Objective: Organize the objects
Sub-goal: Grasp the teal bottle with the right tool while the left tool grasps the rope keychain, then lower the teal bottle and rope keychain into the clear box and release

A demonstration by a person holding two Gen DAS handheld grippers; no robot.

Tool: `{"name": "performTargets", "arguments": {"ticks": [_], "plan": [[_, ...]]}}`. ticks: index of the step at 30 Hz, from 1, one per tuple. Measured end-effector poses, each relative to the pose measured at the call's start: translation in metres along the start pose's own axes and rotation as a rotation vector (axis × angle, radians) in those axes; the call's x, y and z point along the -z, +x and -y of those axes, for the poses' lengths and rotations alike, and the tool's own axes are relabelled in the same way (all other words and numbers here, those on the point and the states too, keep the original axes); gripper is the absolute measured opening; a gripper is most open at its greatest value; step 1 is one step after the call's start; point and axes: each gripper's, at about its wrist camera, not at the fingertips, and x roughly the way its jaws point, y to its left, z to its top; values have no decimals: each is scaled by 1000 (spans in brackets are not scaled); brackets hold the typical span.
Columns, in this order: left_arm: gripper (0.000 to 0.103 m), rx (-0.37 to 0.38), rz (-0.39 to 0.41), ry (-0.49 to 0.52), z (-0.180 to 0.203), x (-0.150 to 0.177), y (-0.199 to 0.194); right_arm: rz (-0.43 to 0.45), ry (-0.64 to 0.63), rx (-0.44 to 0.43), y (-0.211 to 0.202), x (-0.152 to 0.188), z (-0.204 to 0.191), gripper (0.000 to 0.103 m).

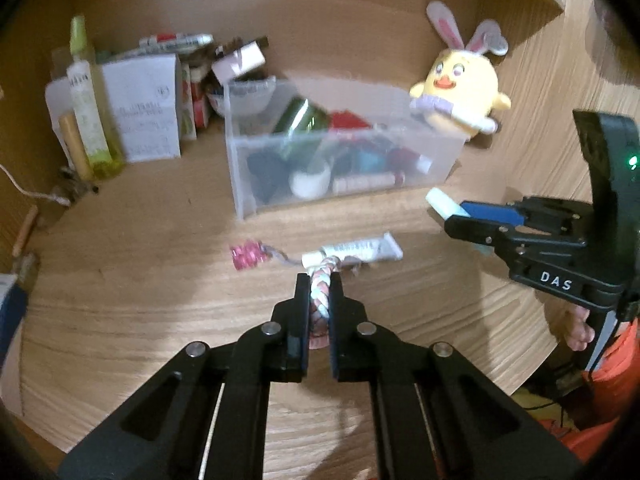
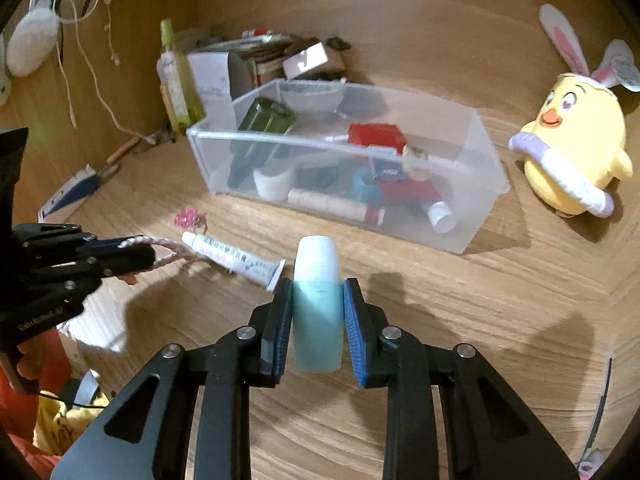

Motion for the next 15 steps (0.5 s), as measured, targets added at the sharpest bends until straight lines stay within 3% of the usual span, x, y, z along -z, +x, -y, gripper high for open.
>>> {"name": "performTargets", "arguments": {"ticks": [15], "plan": [[6, 55, 151, -5, 13, -60, -25, 144, 78, 16, -41, -24, 26, 23]]}}
